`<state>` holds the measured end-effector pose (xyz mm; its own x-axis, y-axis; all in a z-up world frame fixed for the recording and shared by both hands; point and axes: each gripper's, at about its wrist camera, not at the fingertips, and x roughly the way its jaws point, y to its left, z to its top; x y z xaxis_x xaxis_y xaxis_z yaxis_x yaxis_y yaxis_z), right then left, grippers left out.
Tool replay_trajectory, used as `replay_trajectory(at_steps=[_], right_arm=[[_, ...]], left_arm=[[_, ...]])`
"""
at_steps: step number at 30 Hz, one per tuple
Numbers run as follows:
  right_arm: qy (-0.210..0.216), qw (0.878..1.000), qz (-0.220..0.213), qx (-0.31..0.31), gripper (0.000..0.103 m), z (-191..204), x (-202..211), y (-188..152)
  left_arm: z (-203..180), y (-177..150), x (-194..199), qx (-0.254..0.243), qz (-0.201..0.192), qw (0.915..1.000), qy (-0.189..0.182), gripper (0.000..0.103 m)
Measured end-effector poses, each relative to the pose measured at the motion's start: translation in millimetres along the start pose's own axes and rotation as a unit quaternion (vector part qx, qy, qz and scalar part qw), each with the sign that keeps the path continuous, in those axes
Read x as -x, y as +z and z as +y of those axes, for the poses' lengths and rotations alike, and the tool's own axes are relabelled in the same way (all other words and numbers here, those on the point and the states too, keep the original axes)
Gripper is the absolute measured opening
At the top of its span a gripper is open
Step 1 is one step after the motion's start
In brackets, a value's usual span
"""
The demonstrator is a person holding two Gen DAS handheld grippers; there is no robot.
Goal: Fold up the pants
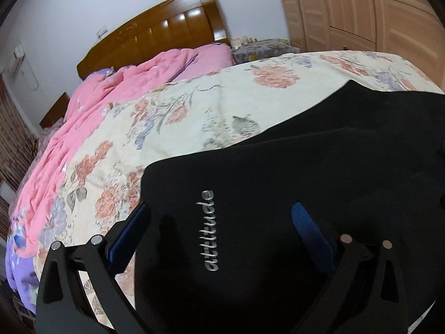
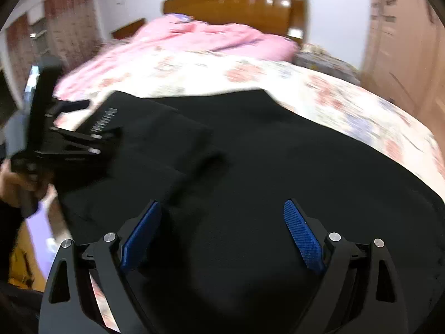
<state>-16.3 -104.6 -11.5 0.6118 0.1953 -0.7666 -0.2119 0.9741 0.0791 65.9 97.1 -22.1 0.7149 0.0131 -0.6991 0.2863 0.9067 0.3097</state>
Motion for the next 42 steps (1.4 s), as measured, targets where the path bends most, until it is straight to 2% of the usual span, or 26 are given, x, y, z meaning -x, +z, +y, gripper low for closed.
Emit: replay_trajectory(at_steps=[4,8,12,14,15,17,18,22,25,27,31,33,36,42], right_arm=[[-0.045,0.998,0.025,-0.031,0.086,-30.9,0.1,-16.1],[-0.059,0.996,0.029,-0.057,0.088,-56.0,9.1,-25.6],[-0.111,0.992,0.023,-0.052,0.088,-72.9,24.3,-33.2],[-0.117,0.991,0.038,-0.061,0.089,-84.1,19.5,-41.7],[-0.114,0.990,0.047,-0.068,0.090,-90.1,18.0,-46.9],[-0.090,0.992,0.032,-0.084,0.090,-97.4,26.4,-54.8],[-0.089,0.992,0.029,-0.085,0.090,-97.9,30.9,-56.7],[-0.078,0.991,-0.023,-0.104,0.090,-107.8,69.5,-69.4],[-0.094,0.980,-0.065,-0.164,0.090,-133.0,102.7,-94.7],[-0.105,0.965,-0.082,-0.226,0.090,-151.6,121.9,-117.7],[-0.081,0.939,-0.095,-0.320,0.091,-167.2,142.4,-161.2],[-0.067,0.936,-0.087,-0.336,0.090,-166.2,139.5,-171.5],[-0.044,0.933,-0.086,-0.348,0.090,-164.1,131.3,-173.3],[0.007,0.922,-0.103,-0.374,0.088,-173.6,114.4,-168.8]], left_arm=[[-18.7,9.5,5.7,-0.016,-0.003,0.9998,-0.009,0.101],[-42.0,22.2,13.0,-0.035,-0.011,0.9990,-0.027,0.101],[-79.5,36.6,19.1,-0.064,-0.023,0.9963,-0.052,0.101],[-97.2,40.2,18.1,-0.078,-0.025,0.9946,-0.063,0.101],[-110.4,41.2,15.5,-0.088,-0.023,0.9936,-0.067,0.101],[-126.7,40.1,8.8,-0.104,-0.018,0.9923,-0.066,0.101],[-134.6,39.1,3.1,-0.114,-0.012,0.9920,-0.054,0.102],[-137.3,46.1,10.2,-0.111,-0.014,0.9928,-0.045,0.101],[-145.3,56.6,29.7,-0.105,-0.038,0.9907,-0.078,0.101],[-159.8,61.7,36.2,-0.116,-0.050,0.9876,-0.093,0.101],[-194.1,62.4,25.0,-0.148,-0.046,0.9820,-0.108,0.101],[-208.0,58.0,8.6,-0.159,-0.027,0.9810,-0.108,0.101],[-210.7,57.6,5.0,-0.155,-0.030,0.9818,-0.106,0.102],[-197.9,61.2,-4.7,-0.113,0.002,0.9818,-0.153,0.102]])
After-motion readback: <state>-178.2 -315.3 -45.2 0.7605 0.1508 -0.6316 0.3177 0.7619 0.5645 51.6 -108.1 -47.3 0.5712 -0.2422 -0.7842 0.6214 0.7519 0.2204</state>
